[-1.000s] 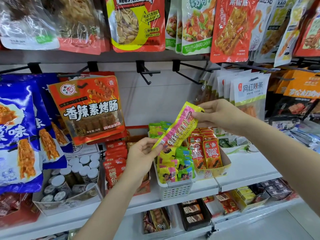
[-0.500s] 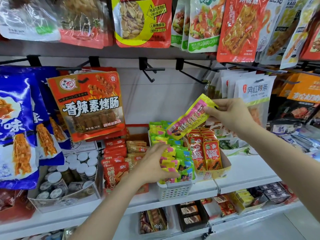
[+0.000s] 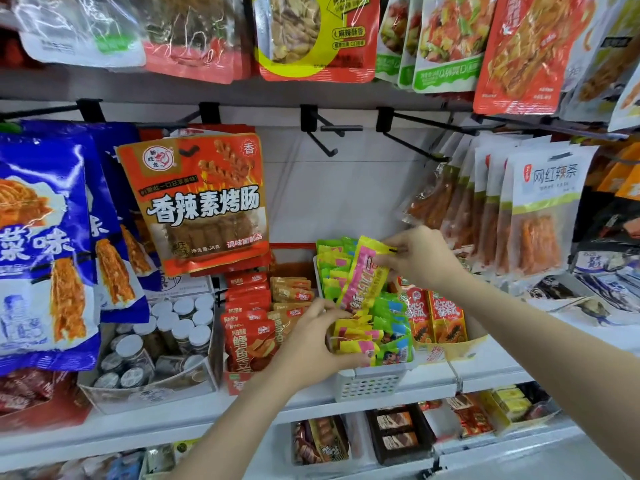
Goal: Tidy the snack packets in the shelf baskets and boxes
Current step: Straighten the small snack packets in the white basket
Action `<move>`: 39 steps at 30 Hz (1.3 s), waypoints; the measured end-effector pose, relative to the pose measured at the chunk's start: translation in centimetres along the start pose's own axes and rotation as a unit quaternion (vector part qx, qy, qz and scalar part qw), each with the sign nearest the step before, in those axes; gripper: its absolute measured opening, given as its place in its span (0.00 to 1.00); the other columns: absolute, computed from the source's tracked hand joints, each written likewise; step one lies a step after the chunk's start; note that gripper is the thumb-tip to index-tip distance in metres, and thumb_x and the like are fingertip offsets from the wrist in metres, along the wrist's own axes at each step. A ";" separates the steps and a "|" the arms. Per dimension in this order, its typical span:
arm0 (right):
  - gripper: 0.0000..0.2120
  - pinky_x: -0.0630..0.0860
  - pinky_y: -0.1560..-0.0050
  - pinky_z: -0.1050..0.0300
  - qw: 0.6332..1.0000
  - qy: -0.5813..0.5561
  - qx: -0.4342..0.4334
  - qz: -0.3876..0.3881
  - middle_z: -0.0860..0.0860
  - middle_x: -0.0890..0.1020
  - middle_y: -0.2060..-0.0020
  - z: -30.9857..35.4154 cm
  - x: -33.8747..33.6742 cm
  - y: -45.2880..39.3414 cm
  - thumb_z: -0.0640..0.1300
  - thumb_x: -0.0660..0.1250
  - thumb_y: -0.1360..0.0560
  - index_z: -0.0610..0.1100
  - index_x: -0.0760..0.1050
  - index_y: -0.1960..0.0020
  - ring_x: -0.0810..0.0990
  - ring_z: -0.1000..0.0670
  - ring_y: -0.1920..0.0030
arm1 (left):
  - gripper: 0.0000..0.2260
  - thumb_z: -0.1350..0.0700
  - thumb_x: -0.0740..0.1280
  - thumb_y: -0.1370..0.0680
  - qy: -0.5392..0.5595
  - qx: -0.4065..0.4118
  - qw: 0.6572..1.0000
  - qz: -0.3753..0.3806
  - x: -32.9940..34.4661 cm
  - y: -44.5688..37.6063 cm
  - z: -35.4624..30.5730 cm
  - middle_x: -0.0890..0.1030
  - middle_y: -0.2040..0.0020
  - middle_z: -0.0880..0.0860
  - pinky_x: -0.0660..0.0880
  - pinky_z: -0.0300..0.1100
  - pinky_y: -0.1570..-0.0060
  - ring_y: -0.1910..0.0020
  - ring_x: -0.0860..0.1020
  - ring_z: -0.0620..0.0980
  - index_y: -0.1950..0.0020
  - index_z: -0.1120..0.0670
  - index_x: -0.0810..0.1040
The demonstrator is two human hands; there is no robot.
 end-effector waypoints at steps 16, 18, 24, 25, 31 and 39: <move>0.16 0.67 0.40 0.51 0.961 0.241 -0.065 0.120 0.57 0.84 0.46 1.3 7.1 -0.3 0.60 0.74 0.32 0.56 0.83 0.46 0.78 0.48 0.43 | 0.23 0.29 0.73 0.38 0.056 0.034 0.996 -0.053 0.4 0.1 0.7 0.48 0.23 0.31 0.60 0.42 0.30 0.24 0.52 0.36 0.49 0.34 0.70; 0.14 0.63 0.40 0.50 0.959 0.244 -0.065 0.131 0.58 0.83 0.45 1.3 7.5 -0.2 0.60 0.73 0.31 0.57 0.83 0.47 0.77 0.48 0.42 | 0.22 0.29 0.73 0.38 0.053 0.038 0.997 -0.045 0.4 0.0 0.7 0.49 0.23 0.31 0.62 0.43 0.30 0.24 0.54 0.36 0.50 0.33 0.69; 0.11 0.74 0.49 0.52 0.967 0.102 -0.023 0.232 0.62 0.82 0.66 0.2 5.3 -0.7 0.60 0.66 0.24 0.58 0.83 0.61 0.78 0.52 0.61 | 0.27 0.31 0.74 0.36 0.035 0.031 0.999 -0.019 0.3 -0.5 0.8 0.54 0.29 0.25 0.61 0.32 0.38 0.31 0.56 0.24 0.44 0.42 0.72; 0.13 0.77 0.53 0.53 0.976 0.073 -0.019 0.205 0.58 0.84 0.64 0.0 4.9 -0.7 0.58 0.65 0.23 0.56 0.84 0.60 0.80 0.50 0.62 | 0.28 0.31 0.74 0.36 0.034 0.030 0.999 -0.017 0.2 -0.6 0.9 0.56 0.30 0.26 0.62 0.32 0.38 0.33 0.59 0.25 0.44 0.43 0.72; 0.07 0.79 0.46 0.53 0.985 0.096 -0.043 0.140 0.53 0.85 0.49 0.3 5.7 -0.8 0.49 0.73 0.26 0.54 0.84 0.48 0.82 0.52 0.51 | 0.31 0.33 0.76 0.36 0.025 0.037 0.999 -0.010 0.1 -0.9 0.8 0.63 0.35 0.37 0.71 0.38 0.40 0.38 0.69 0.36 0.41 0.49 0.74; 0.12 0.79 0.47 0.52 0.982 0.119 -0.006 0.143 0.52 0.85 0.52 0.3 7.6 -1.6 0.50 0.78 0.32 0.51 0.85 0.50 0.82 0.50 0.50 | 0.31 0.35 0.76 0.35 0.038 0.051 0.998 -0.022 0.0 -1.0 0.9 0.71 0.35 0.38 0.71 0.39 0.38 0.37 0.72 0.36 0.38 0.49 0.77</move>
Point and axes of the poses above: each hand's wrist, its own y-axis away from the middle knuckle, its own x-axis out of the palm, z = x × y, the point moved 3 cm from there along -y, towards the middle knuckle
